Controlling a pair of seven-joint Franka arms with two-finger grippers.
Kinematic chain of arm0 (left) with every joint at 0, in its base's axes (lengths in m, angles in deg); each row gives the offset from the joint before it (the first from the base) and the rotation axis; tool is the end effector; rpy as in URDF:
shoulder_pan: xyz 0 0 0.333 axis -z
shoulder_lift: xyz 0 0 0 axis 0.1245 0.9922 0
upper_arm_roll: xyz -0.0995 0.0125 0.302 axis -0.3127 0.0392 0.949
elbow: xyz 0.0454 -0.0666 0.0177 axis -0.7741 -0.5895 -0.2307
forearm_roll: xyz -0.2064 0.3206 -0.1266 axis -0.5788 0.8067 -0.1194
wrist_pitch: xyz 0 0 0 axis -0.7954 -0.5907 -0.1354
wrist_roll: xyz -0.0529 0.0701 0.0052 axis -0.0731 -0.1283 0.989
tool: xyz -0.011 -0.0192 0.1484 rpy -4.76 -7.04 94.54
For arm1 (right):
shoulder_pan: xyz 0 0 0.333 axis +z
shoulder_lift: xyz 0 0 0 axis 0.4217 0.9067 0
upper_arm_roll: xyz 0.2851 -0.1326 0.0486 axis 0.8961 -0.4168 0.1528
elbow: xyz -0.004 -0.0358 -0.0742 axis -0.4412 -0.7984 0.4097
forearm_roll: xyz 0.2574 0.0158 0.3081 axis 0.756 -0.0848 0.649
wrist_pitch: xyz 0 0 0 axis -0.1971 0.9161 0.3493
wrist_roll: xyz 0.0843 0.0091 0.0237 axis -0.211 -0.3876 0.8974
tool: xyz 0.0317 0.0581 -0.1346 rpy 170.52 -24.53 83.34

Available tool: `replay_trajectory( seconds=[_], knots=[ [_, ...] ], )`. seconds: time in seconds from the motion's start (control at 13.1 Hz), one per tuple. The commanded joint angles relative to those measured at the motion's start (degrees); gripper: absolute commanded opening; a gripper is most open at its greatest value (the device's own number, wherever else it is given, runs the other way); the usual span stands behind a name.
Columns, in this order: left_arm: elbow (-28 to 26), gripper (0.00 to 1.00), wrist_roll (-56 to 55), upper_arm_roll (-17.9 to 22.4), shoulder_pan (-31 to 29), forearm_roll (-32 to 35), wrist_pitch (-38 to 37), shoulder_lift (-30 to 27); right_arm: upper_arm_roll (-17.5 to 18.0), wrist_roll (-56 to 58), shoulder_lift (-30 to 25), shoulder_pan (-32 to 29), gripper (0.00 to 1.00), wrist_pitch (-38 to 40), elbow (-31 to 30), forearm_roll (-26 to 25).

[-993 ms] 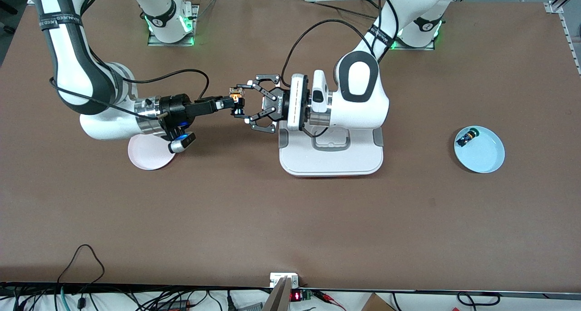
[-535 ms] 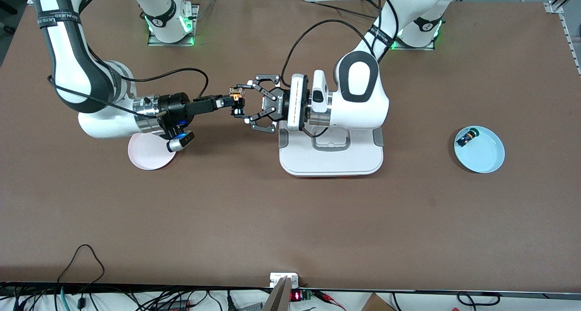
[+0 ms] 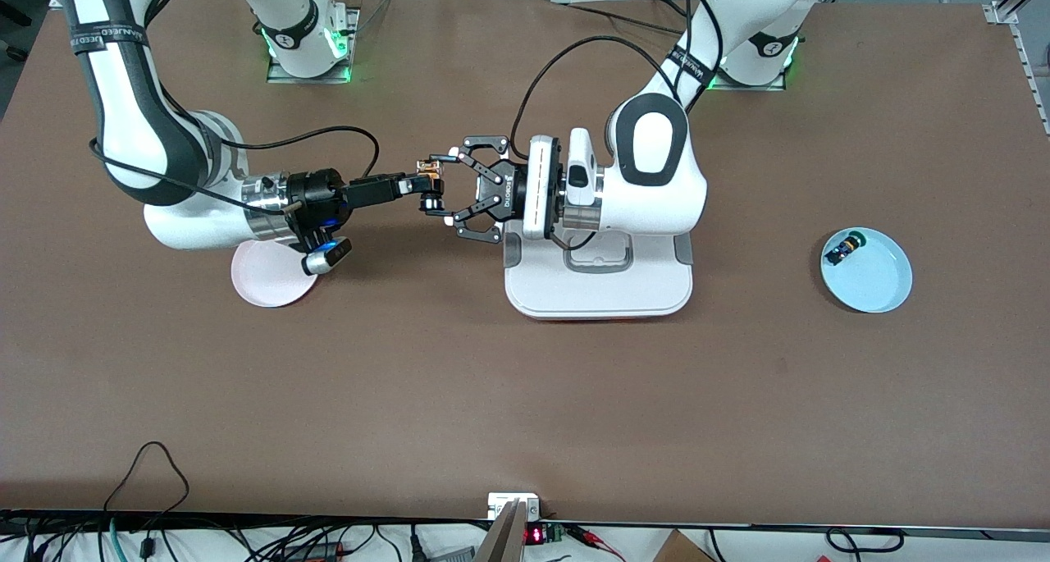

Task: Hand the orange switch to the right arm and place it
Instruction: 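Grasp the orange switch with the right gripper beside the left gripper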

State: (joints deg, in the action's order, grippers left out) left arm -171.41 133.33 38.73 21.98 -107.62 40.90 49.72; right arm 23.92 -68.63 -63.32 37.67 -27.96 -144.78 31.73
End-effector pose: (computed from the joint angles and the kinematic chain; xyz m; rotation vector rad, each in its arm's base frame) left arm 0.5691 -0.5139 0.3996 1.3392 -0.9793 0.8663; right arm 0.5694 0.2752 0.3886 -1.5601 0.3163 0.6022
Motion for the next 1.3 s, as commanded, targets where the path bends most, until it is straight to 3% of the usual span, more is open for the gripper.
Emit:
replay_trajectory(
  seconds=[0.0,0.53,0.76,0.92,0.99,1.22],
  knots=[
    [-0.25,0.0,0.78,0.06,0.49,-0.73,0.19,-0.06,0.39,0.76,-0.93,-0.25,0.33,-0.38,-0.27,1.44],
    [-0.34,0.01,0.51,0.15,0.23,-0.73,0.11,-0.15,0.39,2.18,-0.93,-0.25,0.32,-0.38,-0.27,1.44],
    [-0.34,0.09,0.68,0.15,-0.12,-0.73,0.11,-0.15,0.39,2.18,-0.93,-0.25,0.32,-0.38,-0.27,1.44],
    [-0.52,0.4,0.86,0.15,-0.3,-0.81,0.11,-0.15,0.39,2.18,-1.02,-0.25,0.32,-0.38,-0.27,1.44],
    [-0.6,0.99,1.04,0.15,-0.82,-1.16,-0.07,-0.23,0.39,2.18,-1.02,-0.25,0.32,-0.38,-0.27,1.44],
    [-0.52,1.0,0.86,0.15,-1.96,-1.17,-0.33,-0.32,0.39,2.62,-1.02,-0.25,0.32,-0.29,-0.18,1.44]
  ],
)
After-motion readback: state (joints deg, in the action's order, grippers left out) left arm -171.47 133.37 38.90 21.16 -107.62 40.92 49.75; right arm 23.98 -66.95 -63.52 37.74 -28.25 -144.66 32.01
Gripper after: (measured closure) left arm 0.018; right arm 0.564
